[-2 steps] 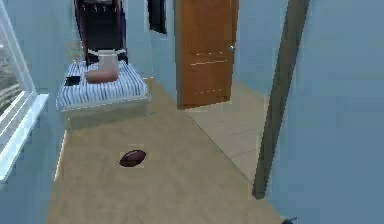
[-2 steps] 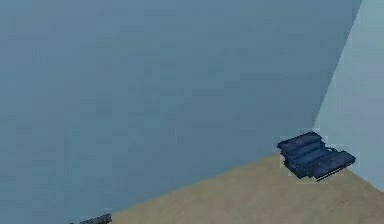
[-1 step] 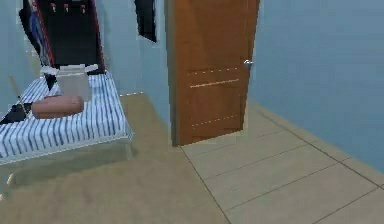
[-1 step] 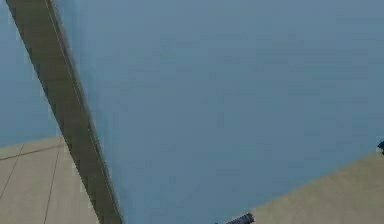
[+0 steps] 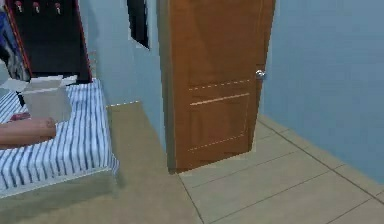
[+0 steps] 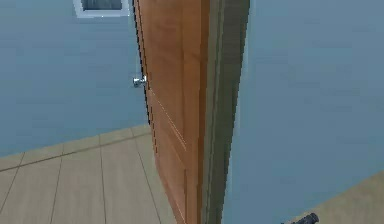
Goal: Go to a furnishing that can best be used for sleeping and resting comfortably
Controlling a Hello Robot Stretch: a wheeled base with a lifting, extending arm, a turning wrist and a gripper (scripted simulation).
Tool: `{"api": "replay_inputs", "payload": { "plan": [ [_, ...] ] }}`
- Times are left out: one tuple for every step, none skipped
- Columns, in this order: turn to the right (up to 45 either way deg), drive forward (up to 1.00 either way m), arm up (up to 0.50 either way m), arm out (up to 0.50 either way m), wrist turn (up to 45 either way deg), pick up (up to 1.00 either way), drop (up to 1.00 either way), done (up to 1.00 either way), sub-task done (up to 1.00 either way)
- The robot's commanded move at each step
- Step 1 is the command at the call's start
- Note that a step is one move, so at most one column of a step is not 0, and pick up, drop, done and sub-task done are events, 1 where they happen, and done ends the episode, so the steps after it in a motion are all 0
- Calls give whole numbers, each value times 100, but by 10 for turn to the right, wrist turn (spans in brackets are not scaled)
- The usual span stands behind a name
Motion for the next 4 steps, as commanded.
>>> {"api": "replay_inputs", "payload": {
  "plan": [
    [0, 35, 0, 0, 0, 0, 0, 0, 0],
    [-420, 0, 0, 0, 0, 0, 0, 0, 0],
    [0, 35, 0, 0, 0, 0, 0, 0, 0],
    [-270, 0, 0, 0, 0, 0, 0, 0, 0]
  ]
}}
